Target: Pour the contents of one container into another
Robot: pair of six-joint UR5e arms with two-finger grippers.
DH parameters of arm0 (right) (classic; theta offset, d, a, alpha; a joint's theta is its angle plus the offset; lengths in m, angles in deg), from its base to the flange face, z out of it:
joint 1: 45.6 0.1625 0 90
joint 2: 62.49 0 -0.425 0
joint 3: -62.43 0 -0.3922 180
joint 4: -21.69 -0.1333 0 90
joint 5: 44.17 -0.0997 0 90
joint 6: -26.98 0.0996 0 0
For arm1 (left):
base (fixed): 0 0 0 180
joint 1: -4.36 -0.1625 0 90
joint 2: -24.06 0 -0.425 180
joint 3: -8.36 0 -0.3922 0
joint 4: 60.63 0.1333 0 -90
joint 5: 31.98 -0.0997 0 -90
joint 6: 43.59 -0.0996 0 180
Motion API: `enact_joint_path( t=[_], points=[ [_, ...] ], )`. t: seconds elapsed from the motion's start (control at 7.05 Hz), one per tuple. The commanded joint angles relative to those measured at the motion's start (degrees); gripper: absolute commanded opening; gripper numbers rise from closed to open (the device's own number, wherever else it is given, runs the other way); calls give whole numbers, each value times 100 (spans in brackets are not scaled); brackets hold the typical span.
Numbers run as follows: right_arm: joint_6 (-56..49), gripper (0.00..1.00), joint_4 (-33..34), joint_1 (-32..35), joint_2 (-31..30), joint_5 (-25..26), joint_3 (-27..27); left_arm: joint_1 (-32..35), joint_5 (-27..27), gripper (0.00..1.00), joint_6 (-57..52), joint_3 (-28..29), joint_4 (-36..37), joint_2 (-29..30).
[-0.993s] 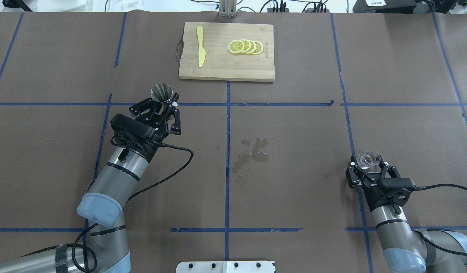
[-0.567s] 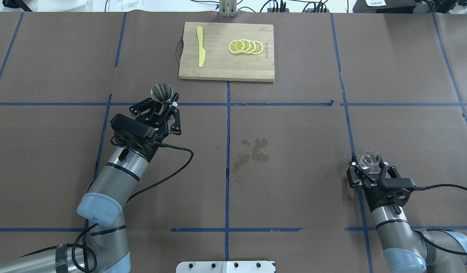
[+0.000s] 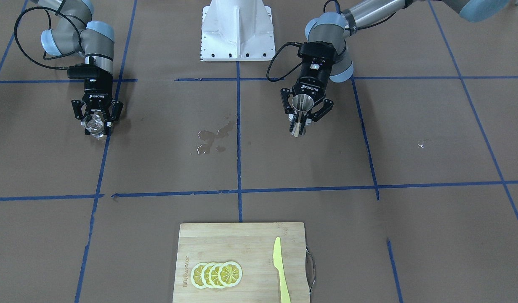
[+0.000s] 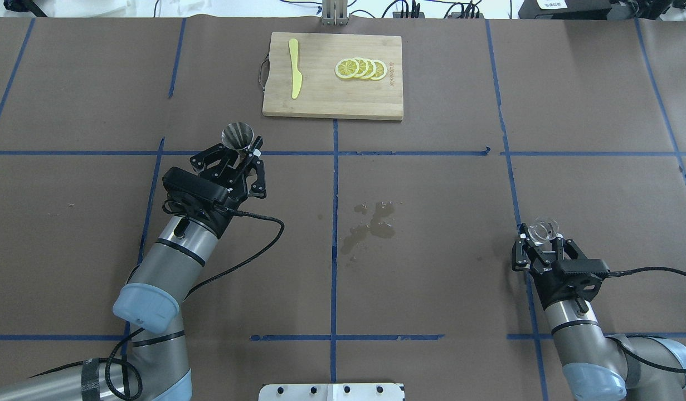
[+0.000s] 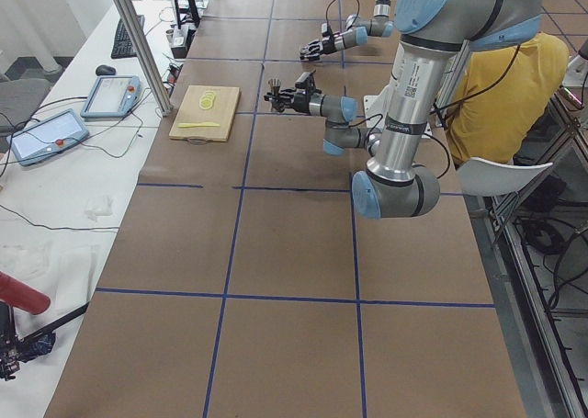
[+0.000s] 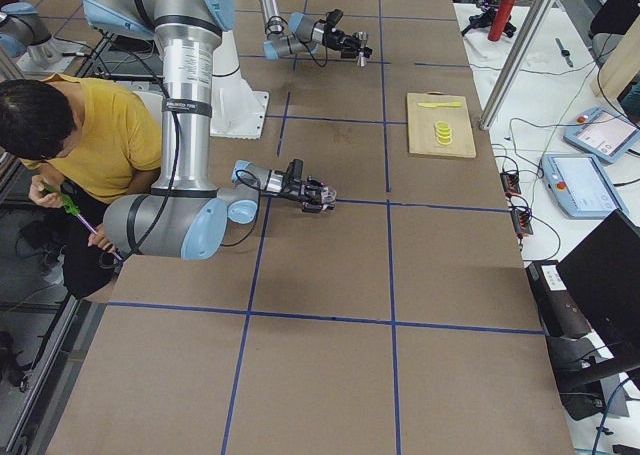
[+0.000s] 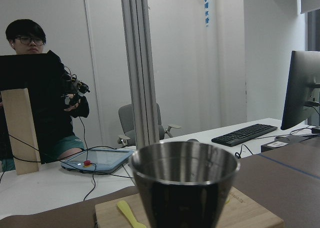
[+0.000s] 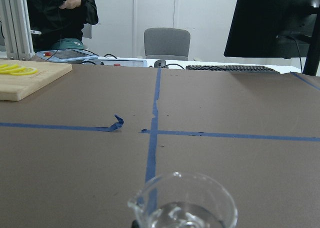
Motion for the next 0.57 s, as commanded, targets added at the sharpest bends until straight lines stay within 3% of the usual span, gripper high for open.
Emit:
enact_joint_path(
  t=[0.0, 0.43],
  points=[
    [-353, 0, 1, 105, 0, -16, 429, -9, -4, 0, -9, 6, 9, -2],
    [-1378, 0, 1, 132, 35, -42, 1114, -61, 14, 0, -70, 111, 18, 15]
  ],
)
